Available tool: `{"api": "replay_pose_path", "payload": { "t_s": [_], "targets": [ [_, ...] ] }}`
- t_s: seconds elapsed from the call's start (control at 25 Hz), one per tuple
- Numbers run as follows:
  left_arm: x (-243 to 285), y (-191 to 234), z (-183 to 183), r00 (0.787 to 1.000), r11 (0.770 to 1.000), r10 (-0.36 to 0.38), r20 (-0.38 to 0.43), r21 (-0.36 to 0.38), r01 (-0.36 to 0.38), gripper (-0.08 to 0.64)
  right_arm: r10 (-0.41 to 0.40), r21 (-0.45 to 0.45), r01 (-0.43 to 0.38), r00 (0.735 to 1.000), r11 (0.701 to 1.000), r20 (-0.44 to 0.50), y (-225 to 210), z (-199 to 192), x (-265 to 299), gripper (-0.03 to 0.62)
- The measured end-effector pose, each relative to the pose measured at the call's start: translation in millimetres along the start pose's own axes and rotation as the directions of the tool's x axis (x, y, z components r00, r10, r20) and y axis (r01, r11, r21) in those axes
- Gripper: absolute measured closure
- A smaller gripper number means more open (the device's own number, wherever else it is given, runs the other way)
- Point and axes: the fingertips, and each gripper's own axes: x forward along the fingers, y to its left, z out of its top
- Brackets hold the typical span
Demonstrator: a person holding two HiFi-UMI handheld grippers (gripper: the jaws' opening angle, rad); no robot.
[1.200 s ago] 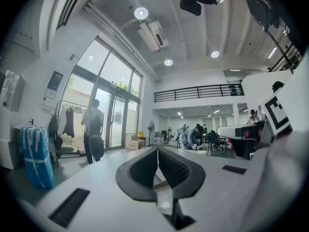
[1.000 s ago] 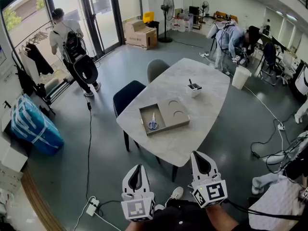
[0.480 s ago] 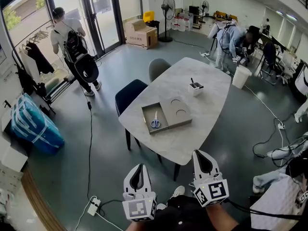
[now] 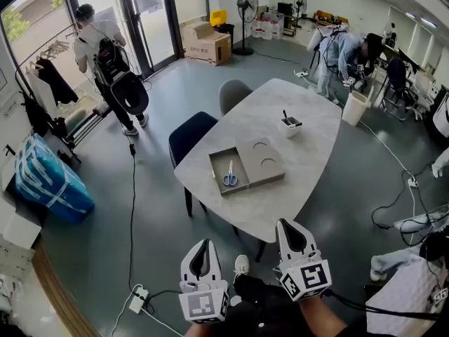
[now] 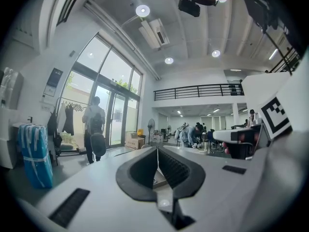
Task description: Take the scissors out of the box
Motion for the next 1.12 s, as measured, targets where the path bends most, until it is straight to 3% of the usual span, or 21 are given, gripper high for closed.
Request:
{"api": "replay_pose_path", "payload": {
  "t_s": [0.6, 1.12],
  "targets": [
    [98, 59, 20, 0.999, 0.998, 0.050, -0.010, 0.036, -0.050, 0.543, 0.046, 0.035, -0.046, 0.999, 0.998, -0.005, -16, 5, 129, 0.595],
    [188, 84, 20, 0.997, 0.997, 0.080, -0.007, 0.006, -0.080, 0.543, 0.081, 0.047, -0.079, 0.995, 0.996, -0.055, -46, -5, 223, 0.595]
  ]
}}
